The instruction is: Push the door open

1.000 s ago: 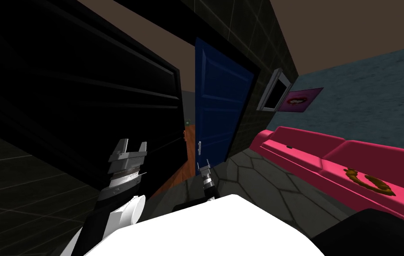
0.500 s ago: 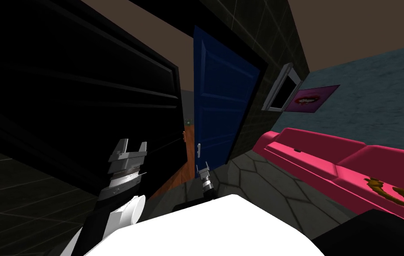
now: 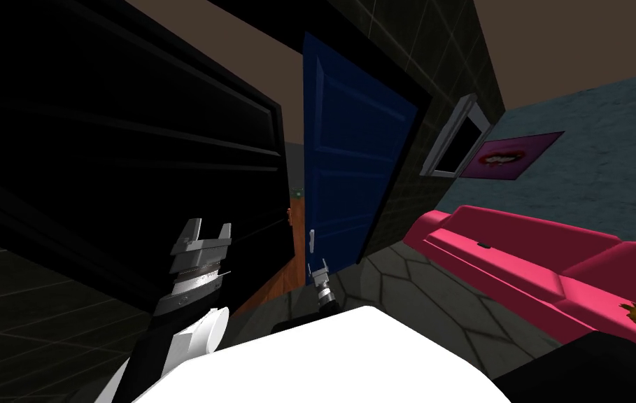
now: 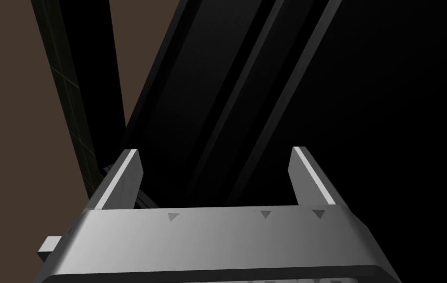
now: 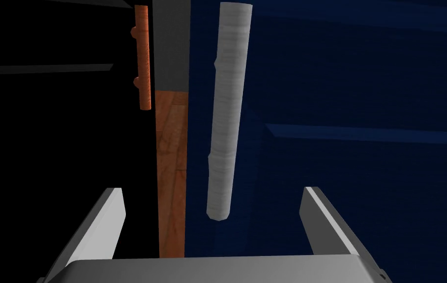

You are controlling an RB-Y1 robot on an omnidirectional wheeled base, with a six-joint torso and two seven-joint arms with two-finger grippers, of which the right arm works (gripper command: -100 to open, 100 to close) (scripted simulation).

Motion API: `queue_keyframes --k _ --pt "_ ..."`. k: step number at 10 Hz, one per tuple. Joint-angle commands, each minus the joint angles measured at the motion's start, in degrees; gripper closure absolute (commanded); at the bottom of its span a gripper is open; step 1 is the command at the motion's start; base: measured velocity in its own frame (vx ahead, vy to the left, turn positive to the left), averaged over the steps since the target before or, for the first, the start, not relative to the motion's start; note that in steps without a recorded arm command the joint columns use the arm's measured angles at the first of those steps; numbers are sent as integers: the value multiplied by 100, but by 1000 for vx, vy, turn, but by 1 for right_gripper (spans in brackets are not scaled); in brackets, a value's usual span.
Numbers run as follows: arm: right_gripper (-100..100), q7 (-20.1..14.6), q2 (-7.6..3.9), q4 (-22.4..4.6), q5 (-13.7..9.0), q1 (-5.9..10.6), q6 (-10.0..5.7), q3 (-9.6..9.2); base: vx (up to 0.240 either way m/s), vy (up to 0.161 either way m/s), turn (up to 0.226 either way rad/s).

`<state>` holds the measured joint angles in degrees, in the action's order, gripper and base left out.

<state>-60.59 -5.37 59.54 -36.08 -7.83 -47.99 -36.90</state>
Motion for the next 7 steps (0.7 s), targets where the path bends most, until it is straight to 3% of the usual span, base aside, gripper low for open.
queue_keyframes --k 1,3,4,7 --pt "-100 -119 28 -172 -73 72 -13 -66 103 -119 56" --pt "-100 -249 47 -346 -149 130 -44 -146 77 -74 43" --pt "-100 -184 39 -250 -127 92 -13 -119 35 -33 12" --pt "-100 -222 29 -312 -149 136 -16 -79 155 25 24"
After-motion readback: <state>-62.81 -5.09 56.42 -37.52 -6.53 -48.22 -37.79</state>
